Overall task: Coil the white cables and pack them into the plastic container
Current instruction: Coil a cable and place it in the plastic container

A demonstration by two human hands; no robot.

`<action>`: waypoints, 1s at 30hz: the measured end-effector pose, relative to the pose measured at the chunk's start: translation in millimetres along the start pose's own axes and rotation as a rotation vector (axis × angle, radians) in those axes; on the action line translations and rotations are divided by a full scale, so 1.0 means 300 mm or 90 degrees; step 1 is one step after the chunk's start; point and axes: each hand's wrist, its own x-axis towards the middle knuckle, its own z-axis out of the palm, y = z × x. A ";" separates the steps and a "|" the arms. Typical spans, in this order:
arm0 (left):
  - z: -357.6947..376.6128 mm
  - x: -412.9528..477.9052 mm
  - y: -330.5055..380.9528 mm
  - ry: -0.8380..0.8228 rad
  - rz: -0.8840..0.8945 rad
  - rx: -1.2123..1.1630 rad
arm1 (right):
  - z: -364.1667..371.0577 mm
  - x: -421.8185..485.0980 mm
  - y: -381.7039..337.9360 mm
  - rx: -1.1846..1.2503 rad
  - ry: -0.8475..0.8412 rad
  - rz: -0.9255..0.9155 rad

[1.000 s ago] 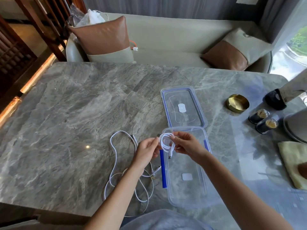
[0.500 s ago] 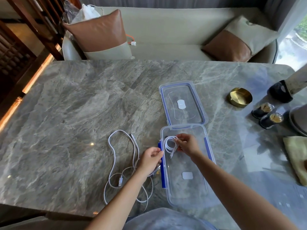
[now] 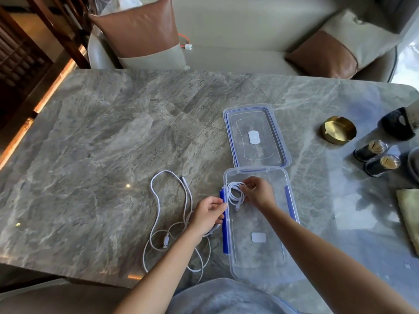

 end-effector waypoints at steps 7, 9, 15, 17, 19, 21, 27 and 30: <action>-0.087 -0.003 0.034 -0.044 0.028 0.064 | -0.022 -0.031 -0.015 -0.009 0.072 -0.067; -0.146 0.007 0.019 0.028 0.078 0.168 | -0.029 -0.052 -0.057 -0.012 0.109 -0.144; -0.242 0.052 -0.019 0.136 0.107 0.551 | 0.060 -0.104 -0.288 -0.223 -0.026 -0.395; -0.247 0.062 -0.031 0.121 0.076 0.589 | 0.118 -0.106 -0.344 -0.369 -0.162 -0.432; -0.248 0.071 -0.040 0.120 0.065 0.610 | 0.169 -0.098 -0.373 -0.472 -0.262 -0.432; -0.246 0.077 -0.044 0.117 0.063 0.614 | 0.207 -0.085 -0.387 -0.522 -0.325 -0.405; -0.253 0.085 -0.051 0.149 0.028 0.610 | 0.275 -0.052 -0.375 -0.598 -0.395 -0.335; -0.269 0.080 -0.058 0.162 0.035 0.571 | 0.281 -0.048 -0.366 -0.576 -0.382 -0.343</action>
